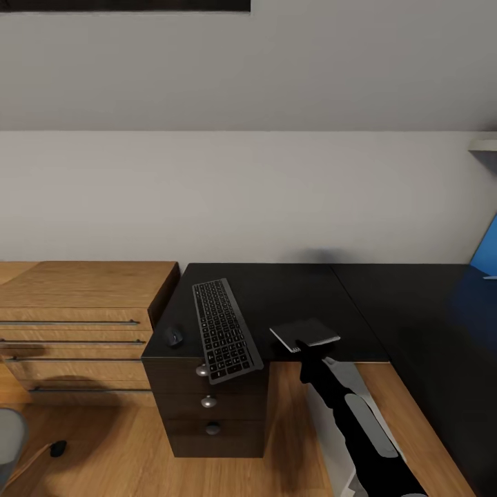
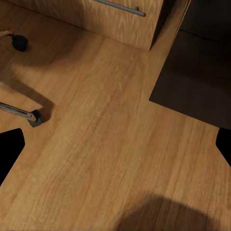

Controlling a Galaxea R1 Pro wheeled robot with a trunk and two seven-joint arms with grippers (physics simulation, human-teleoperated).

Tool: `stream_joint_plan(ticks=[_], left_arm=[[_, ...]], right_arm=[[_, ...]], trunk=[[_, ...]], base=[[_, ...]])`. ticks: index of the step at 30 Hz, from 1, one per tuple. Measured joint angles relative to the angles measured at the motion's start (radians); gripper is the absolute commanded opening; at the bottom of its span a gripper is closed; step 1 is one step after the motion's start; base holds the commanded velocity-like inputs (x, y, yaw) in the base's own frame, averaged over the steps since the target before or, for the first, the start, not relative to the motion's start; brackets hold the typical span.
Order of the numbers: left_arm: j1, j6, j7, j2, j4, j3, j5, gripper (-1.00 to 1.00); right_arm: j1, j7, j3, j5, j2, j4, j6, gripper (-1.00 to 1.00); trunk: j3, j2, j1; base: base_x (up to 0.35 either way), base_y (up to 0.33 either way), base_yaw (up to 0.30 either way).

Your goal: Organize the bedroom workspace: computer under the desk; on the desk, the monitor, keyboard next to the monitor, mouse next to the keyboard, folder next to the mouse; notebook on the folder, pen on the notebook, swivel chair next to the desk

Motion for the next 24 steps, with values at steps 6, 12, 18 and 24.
stream_joint_plan(ticks=[6,12,18,24], left_arm=[[0.0,0.0,0.0,0.0,0.0,0.0,0.0,1.0],[0.0,0.0,0.0,0.0,0.0,0.0,0.0,1.0],[0.0,-0.001,-0.001,0.0,0.0,-0.001,0.0,1.0],[0.0,-0.001,-0.003,0.0,0.0,-0.003,0.0,1.0]], right_arm=[[0.0,0.0,0.0,0.0,0.0,0.0,0.0,-1.0],[0.0,0.0,0.001,-0.001,-0.001,0.0,0.0,-1.0],[0.0,0.0,0.001,-0.001,-0.001,0.0,0.0,-1.0],[0.0,0.0,-0.001,0.0,-0.002,0.0,0.0,-1.0]], trunk=[[0.0,0.0,0.0],[0.0,0.0,0.0],[0.0,0.0,0.0],[0.0,0.0,0.0]], base=[[0.0,0.0,0.0],[0.0,0.0,0.0],[0.0,0.0,0.0],[-0.063,0.0,0.0]])
